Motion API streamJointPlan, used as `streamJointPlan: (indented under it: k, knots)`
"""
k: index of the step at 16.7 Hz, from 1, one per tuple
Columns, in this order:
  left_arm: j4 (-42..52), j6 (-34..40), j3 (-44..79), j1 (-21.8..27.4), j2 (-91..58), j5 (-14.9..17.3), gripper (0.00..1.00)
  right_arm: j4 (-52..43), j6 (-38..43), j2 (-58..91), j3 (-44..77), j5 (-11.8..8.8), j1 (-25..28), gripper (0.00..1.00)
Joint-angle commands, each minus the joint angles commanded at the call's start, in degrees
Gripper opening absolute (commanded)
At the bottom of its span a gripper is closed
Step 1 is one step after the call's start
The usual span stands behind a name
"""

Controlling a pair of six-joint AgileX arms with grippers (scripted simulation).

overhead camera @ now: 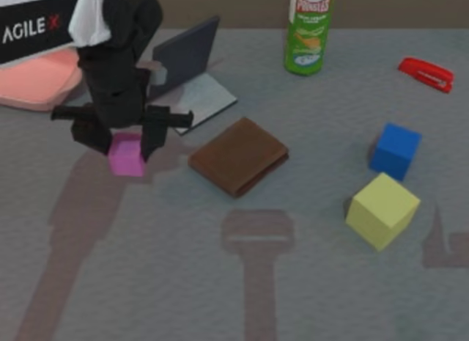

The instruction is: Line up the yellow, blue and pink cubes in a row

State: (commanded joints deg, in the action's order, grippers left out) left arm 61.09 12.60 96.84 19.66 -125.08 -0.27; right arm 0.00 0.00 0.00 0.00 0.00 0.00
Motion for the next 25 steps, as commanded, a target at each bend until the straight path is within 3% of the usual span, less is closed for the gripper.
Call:
streamJointPlan:
  k: [7, 11, 19, 25]
  knots:
    - [9.1, 31.1, 17.2, 25.2, -9.3, -0.5, 0.00, 0.0, 0.0, 0.0, 0.0, 0.0, 0.0, 1.00]
    - [11.9, 41.2, 23.5, 34.8, -11.6, -0.9, 0.00, 0.0, 0.0, 0.0, 0.0, 0.0, 0.0, 1.00]
    - [11.1, 42.4, 23.3, 36.0, -11.7, -1.0, 0.00, 0.0, 0.0, 0.0, 0.0, 0.0, 0.0, 1.00]
    - [-0.5, 42.6, 14.4, 36.1, -14.1, -1.0, 0.00, 0.0, 0.0, 0.0, 0.0, 0.0, 0.0, 1.00]
